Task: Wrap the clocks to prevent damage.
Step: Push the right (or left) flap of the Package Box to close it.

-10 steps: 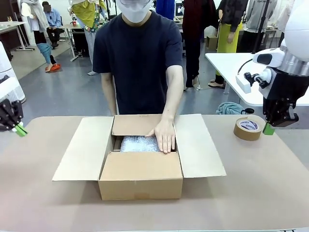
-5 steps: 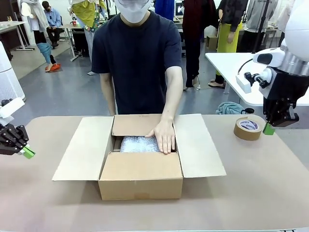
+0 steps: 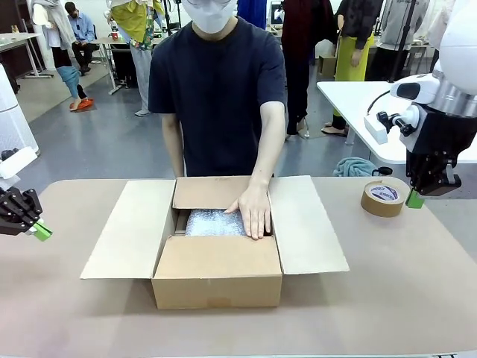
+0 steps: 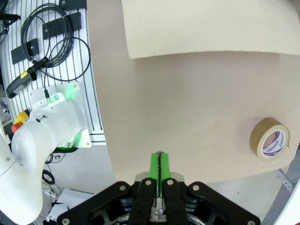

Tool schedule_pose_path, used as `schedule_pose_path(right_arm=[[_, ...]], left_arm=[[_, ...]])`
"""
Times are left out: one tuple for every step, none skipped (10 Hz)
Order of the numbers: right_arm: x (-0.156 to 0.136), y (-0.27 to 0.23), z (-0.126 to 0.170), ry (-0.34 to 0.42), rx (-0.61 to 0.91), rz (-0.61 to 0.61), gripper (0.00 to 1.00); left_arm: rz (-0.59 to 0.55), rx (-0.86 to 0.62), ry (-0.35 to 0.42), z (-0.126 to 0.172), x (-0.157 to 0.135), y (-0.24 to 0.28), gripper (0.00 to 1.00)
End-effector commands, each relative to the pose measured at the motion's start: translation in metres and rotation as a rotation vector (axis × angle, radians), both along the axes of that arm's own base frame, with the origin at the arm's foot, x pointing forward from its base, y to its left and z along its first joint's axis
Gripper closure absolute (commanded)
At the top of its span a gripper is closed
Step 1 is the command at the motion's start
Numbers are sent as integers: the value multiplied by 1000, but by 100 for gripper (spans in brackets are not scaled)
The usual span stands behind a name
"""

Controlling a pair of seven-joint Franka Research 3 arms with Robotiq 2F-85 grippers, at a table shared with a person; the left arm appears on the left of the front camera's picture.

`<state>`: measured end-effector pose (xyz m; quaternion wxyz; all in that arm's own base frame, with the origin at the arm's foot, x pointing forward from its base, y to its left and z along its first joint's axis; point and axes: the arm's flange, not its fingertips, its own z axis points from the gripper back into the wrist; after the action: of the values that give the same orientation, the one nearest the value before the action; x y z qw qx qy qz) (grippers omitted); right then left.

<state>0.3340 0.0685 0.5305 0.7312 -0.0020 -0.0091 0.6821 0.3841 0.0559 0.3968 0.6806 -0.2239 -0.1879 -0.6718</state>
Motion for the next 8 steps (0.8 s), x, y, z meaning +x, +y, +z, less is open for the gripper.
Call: schedule_pose_path(right_arm=[[0, 0, 0, 3, 9, -1, 99], [0, 0, 0, 3, 9, -1, 99], [0, 0, 0, 3, 9, -1, 99], [0, 0, 0, 3, 9, -1, 99], [0, 0, 0, 3, 9, -1, 99], [0, 0, 0, 3, 9, -1, 99], [0, 0, 0, 3, 9, -1, 99], [0, 0, 0, 3, 9, -1, 99]], left_arm=[[-4, -13, -18, -2, 2, 1, 100], [0, 0, 0, 0, 0, 0, 100], [0, -37, 15, -18, 10, -1, 100], [61, -96, 46, -30, 20, -2, 100], [66, -148, 56, -37, 29, -1, 100], [68, -200, 36, -45, 33, 1, 100], [88, -237, 27, -51, 35, 0, 100], [102, -264, 26, -54, 40, 0, 100]])
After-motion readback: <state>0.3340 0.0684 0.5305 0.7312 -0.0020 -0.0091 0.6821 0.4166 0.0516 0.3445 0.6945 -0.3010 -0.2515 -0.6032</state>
